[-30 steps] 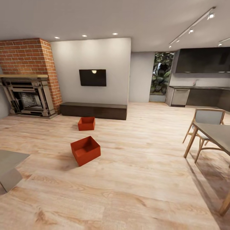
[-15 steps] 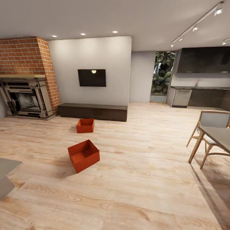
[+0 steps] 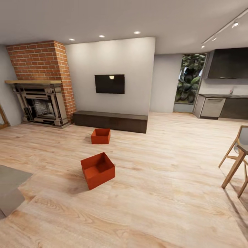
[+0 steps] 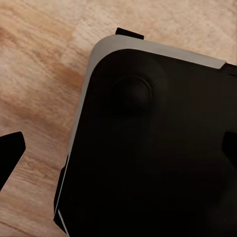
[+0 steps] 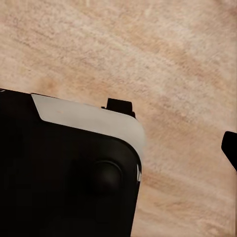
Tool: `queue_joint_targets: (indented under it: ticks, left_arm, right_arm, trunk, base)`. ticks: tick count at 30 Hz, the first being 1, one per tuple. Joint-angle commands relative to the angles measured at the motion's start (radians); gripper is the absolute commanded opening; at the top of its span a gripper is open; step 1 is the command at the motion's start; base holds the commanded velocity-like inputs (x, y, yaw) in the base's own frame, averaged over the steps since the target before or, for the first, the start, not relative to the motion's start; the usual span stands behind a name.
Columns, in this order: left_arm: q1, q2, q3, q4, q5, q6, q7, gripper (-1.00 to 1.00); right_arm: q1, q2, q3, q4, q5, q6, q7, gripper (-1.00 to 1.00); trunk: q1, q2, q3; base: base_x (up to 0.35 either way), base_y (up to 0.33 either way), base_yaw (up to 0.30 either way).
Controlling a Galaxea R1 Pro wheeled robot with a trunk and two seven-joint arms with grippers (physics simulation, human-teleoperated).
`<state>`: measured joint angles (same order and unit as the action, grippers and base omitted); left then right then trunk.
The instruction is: Move the two storage containers from the living room to the garage. In the garage, place one container on the floor and stack the other container on top of it (either order is fine).
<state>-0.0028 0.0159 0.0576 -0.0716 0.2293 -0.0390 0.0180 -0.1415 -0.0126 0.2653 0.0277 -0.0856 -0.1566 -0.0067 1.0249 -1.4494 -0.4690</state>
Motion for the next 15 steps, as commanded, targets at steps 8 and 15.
queue_joint_targets:
  ticks: [8, 15]
  left_arm:
    - [0.0, -0.001, 0.006, -0.002, 0.0, -0.002, 0.0, 1.0]
    - [0.0, -0.001, 0.006, -0.003, -0.001, -0.002, 0.0, 1.0]
  right_arm:
    - [-0.001, -0.002, 0.016, 0.003, -0.005, -0.006, -0.002, 1.0]
    - [-0.001, -0.001, 0.018, 0.003, -0.003, -0.012, -0.002, 1.0]
  trunk:
    - [0.0, -0.001, -0.001]
    - [0.0, -0.001, -0.001]
  base:
    - [0.011, 0.0, 0.043]
    - [0.003, 0.0, 0.002]
